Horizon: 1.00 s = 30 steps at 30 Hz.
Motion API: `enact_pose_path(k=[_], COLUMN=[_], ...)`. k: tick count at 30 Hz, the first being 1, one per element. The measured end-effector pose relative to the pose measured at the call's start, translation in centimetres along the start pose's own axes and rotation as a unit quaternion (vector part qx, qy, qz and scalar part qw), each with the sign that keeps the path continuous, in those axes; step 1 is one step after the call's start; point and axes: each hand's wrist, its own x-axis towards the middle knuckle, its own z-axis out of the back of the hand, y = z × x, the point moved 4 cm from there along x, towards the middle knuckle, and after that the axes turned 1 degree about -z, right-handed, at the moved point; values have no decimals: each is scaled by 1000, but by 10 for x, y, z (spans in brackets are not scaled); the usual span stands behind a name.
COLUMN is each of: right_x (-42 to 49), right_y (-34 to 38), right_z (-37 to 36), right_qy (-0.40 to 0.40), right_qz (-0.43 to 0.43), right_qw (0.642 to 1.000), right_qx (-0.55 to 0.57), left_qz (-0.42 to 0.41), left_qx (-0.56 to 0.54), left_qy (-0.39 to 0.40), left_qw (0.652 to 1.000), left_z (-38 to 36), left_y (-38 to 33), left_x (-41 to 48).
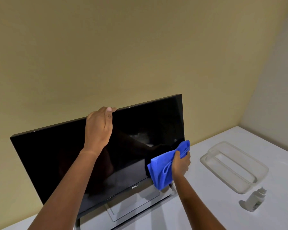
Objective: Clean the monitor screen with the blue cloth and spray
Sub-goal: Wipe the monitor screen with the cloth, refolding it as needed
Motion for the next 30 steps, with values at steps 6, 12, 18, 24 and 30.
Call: enact_pose_path(k=[6, 12, 18, 24, 30], right_x=[-58, -48, -104, -198, -127], right_y=[-26, 18, 96, 59, 78], right_z=[-21, -18, -58, -104, -89], right_qy=[29, -21, -20, 63, 7], right_qz=[50, 136, 390, 632, 733], right_qw=[997, 983, 911, 737, 633], right_qx=[-54, -119, -132, -233, -249], left_qz=[1, 4, -24, -24, -18], left_qx=[-8, -8, 10, -1, -33], left_qy=[2, 16, 8, 15, 28], left_qw=[1000, 1000, 1000, 1000, 999], left_z=[1, 2, 1, 4, 6], left_y=[-1, -2, -6, -4, -2], left_x=[0, -1, 1, 2, 4])
